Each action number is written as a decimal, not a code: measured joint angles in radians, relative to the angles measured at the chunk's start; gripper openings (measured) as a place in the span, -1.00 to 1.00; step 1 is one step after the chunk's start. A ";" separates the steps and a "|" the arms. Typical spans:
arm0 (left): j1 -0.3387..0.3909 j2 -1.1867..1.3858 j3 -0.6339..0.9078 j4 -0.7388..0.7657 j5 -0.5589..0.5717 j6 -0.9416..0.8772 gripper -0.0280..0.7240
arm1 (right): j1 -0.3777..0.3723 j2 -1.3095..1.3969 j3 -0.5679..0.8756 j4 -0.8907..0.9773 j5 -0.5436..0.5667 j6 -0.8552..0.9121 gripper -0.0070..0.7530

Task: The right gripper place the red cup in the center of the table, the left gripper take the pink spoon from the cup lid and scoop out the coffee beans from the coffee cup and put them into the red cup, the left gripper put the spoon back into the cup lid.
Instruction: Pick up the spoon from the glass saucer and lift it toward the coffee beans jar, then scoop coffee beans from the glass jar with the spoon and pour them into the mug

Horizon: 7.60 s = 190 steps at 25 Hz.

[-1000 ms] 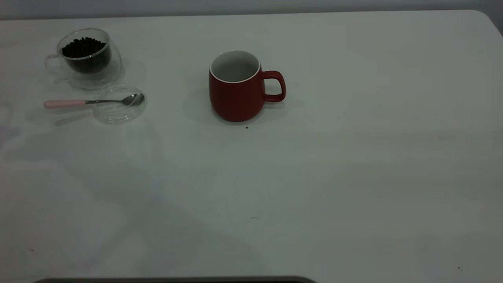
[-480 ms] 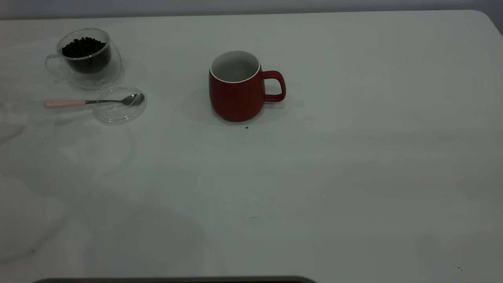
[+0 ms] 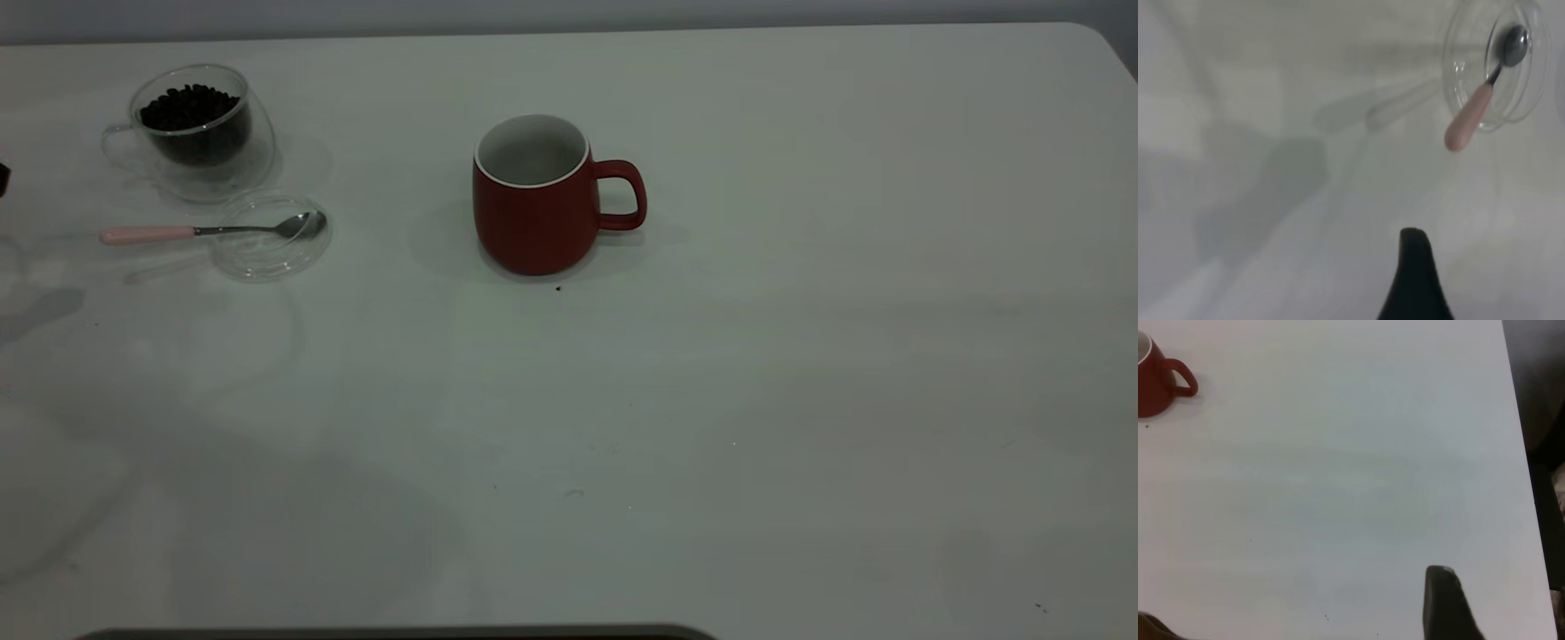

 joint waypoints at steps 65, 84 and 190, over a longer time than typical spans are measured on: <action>-0.095 0.080 -0.084 -0.275 0.231 0.203 -0.60 | 0.000 0.000 0.000 0.000 0.000 0.000 0.14; 0.042 0.109 -0.255 -0.266 0.133 0.113 -0.60 | 0.000 0.000 0.000 0.001 0.000 0.000 0.14; 0.044 0.218 -0.255 -0.371 0.237 -0.127 -0.60 | 0.000 0.000 0.000 0.000 0.000 0.000 0.00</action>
